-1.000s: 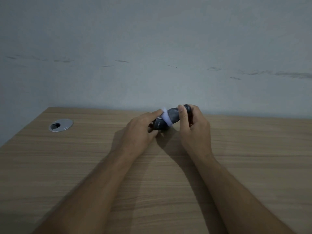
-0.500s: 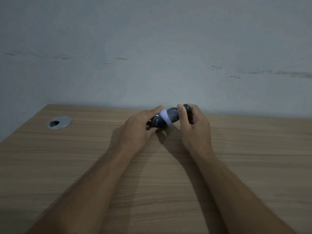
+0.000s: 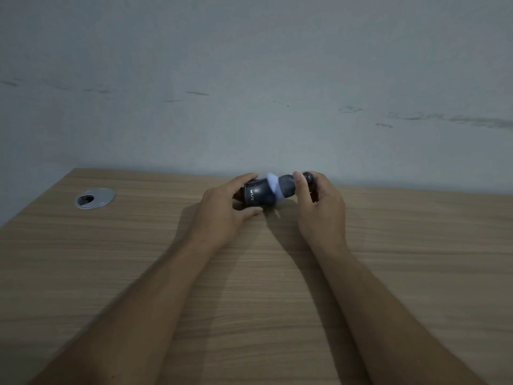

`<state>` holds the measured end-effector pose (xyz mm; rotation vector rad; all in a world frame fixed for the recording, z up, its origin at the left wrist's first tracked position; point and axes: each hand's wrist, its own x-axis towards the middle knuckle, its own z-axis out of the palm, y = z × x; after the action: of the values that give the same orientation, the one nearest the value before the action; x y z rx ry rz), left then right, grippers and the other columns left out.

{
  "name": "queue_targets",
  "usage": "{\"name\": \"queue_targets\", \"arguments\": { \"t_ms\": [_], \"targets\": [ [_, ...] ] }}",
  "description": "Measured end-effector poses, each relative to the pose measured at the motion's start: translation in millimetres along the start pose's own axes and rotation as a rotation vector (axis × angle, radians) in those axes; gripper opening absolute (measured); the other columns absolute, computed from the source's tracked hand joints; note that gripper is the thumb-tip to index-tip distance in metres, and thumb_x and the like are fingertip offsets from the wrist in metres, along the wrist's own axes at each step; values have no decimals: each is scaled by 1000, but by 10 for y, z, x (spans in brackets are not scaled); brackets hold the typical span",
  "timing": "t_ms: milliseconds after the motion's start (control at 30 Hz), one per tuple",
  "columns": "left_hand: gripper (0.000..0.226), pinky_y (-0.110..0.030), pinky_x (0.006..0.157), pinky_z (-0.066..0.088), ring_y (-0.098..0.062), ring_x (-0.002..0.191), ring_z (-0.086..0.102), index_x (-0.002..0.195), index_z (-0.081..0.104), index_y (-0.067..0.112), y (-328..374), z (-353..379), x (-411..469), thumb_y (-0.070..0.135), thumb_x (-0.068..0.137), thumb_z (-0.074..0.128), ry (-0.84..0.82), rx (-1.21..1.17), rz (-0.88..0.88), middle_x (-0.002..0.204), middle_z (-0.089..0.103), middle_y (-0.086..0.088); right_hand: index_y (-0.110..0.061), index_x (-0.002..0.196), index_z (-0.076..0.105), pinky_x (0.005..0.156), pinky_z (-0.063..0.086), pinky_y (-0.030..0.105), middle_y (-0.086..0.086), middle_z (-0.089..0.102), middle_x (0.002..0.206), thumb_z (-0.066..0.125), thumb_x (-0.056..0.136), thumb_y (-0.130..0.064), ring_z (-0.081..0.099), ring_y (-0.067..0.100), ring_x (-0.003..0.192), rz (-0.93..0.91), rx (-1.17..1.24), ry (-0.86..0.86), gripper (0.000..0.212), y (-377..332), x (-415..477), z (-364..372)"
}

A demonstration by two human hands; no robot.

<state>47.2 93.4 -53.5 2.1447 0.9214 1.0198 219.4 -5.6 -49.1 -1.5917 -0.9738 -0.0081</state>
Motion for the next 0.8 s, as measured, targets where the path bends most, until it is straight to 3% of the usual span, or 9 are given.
{"name": "queue_targets", "arguments": {
  "t_ms": [67, 133, 200, 300, 500, 600, 667, 733, 800],
  "targets": [
    [75, 0, 85, 50, 13, 90, 74, 149, 67, 32, -2, -5, 6, 22, 81, 97, -15, -97, -61, 119, 80, 10, -21, 105, 78, 87, 57, 33, -7, 79, 93, 63, 111, -38, 73, 8, 89, 55, 3, 5, 23, 27, 24, -13],
    [70, -11, 89, 58, 8, 87, 77, 144, 70, 29, -21, -15, 21, 23, 80, 98, -7, -188, -105, 116, 83, 8, -23, 106, 78, 89, 59, 36, -10, 79, 94, 62, 111, -40, 74, 10, 91, 56, 26, -31, 24, 17, 24, -17],
    [62, -23, 91, 63, -1, 90, 81, 136, 75, 27, -35, -41, 33, 28, 79, 98, 8, -210, -126, 109, 86, 9, -24, 106, 77, 78, 56, 30, -18, 76, 89, 62, 112, -39, 70, 2, 79, 17, 103, -98, 22, -25, 5, -4],
    [54, -26, 89, 63, -2, 93, 82, 127, 79, 26, -40, -62, 40, 36, 78, 98, 16, -212, -174, 103, 87, 11, -22, 101, 75, 70, 47, 19, -20, 71, 81, 63, 113, -33, 62, -2, 66, -5, 197, -172, 21, -55, -10, 8],
    [47, -40, 96, 66, -10, 94, 84, 117, 84, 29, -18, -59, 41, 48, 76, 97, 6, -305, -245, 96, 88, 11, -30, 95, 75, 77, 49, 15, -14, 75, 84, 65, 111, -35, 73, 7, 85, 35, 103, -47, 19, 17, 28, -4],
    [45, -39, 96, 65, -5, 93, 83, 115, 85, 29, -24, -80, 37, 48, 77, 97, 12, -282, -263, 95, 88, 13, -25, 99, 76, 72, 48, 17, -16, 73, 82, 64, 112, -35, 65, 1, 70, 24, 171, -124, 20, -27, 7, 5],
    [44, -43, 98, 65, -6, 94, 83, 112, 85, 29, -30, -85, 35, 50, 76, 96, -2, -252, -264, 94, 88, 13, -20, 103, 76, 66, 47, 18, -6, 72, 83, 63, 113, -35, 58, 1, 62, 20, 228, -211, 23, -62, -7, -2],
    [42, -45, 98, 65, -7, 93, 83, 111, 84, 28, -20, -83, 28, 49, 76, 96, -9, -232, -266, 93, 88, 13, -20, 103, 76, 64, 47, 18, -1, 71, 85, 62, 113, -35, 56, 1, 60, 34, 251, -247, 23, -64, -5, -8],
    [46, -45, 97, 65, -7, 92, 84, 113, 84, 28, -18, -73, 28, 50, 76, 97, -1, -225, -265, 95, 87, 13, -24, 102, 76, 71, 48, 17, -10, 72, 82, 63, 112, -36, 62, 0, 68, 45, 204, -192, 20, -22, 14, 4]
  ]
}}
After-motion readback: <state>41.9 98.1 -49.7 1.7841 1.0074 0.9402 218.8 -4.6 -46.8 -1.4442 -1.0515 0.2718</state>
